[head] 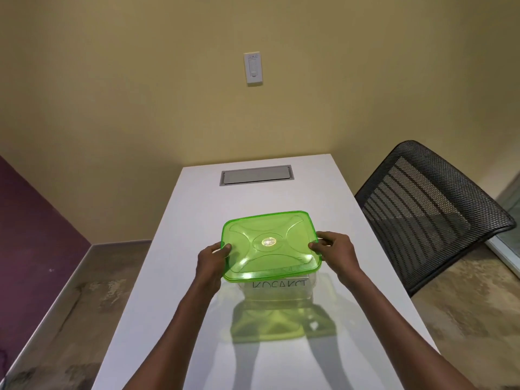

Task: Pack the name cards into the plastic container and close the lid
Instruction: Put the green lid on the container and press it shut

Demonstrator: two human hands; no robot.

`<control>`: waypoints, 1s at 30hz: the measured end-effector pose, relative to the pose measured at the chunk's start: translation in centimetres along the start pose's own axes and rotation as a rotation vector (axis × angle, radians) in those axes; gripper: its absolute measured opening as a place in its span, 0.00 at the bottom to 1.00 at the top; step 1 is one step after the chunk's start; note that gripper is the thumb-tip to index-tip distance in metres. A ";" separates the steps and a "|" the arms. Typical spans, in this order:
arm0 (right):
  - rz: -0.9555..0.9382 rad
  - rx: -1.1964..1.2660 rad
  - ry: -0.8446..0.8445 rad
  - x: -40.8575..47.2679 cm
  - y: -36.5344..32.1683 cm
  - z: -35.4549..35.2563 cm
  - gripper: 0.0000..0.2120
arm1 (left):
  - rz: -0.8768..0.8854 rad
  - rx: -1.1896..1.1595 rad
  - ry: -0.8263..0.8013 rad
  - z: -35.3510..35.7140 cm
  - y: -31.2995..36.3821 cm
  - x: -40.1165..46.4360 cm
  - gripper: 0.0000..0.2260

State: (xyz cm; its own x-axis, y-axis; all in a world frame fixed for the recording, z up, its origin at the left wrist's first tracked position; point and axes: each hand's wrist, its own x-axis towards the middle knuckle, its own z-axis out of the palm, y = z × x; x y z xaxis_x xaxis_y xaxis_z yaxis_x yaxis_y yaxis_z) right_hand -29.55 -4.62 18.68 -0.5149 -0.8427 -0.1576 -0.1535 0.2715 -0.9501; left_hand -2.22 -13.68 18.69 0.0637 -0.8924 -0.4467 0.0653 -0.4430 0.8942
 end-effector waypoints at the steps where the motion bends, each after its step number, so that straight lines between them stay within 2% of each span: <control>1: -0.004 -0.035 0.018 0.0 0.3 0.2 0.20 | 0.045 0.076 0.047 0.3 -0.3 0.2 0.12; 4: 0.007 -0.110 0.050 -0.1 1.2 0.5 0.16 | 0.185 0.276 0.085 1.3 -1.3 0.3 0.10; 6: 0.031 -0.156 0.044 0.0 2.0 0.7 0.17 | 0.245 0.384 0.057 1.9 -2.3 0.8 0.13; 10: 0.074 -0.234 0.037 0.6 3.9 1.3 0.16 | 0.234 0.513 0.103 2.4 -4.3 2.3 0.06; 14: 0.098 -0.293 0.032 1.2 5.1 1.7 0.14 | 0.278 0.571 0.140 2.3 -5.7 3.4 0.10; 17: 0.111 -0.337 0.026 1.9 5.9 2.1 0.12 | 0.294 0.636 0.132 2.1 -6.7 4.4 0.09; 21: 0.108 -0.447 -0.013 2.8 6.2 2.8 0.03 | 0.332 0.732 0.162 2.3 -7.5 5.2 0.05; 24: 0.091 -0.475 -0.009 3.5 6.7 3.4 0.20 | 0.348 0.780 0.177 2.4 -8.0 5.9 0.06; 30: 0.138 -0.481 -0.045 4.3 7.7 4.2 0.15 | 0.335 0.827 0.176 2.1 -9.4 7.4 0.04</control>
State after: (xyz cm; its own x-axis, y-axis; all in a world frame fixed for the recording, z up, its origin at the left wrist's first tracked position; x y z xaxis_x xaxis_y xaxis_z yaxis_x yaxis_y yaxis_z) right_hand -29.39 -8.11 9.59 -0.5223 -0.8003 -0.2944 -0.4635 0.5562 -0.6898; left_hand -4.46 -16.32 7.08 0.1058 -0.9897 -0.0969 -0.7150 -0.1434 0.6843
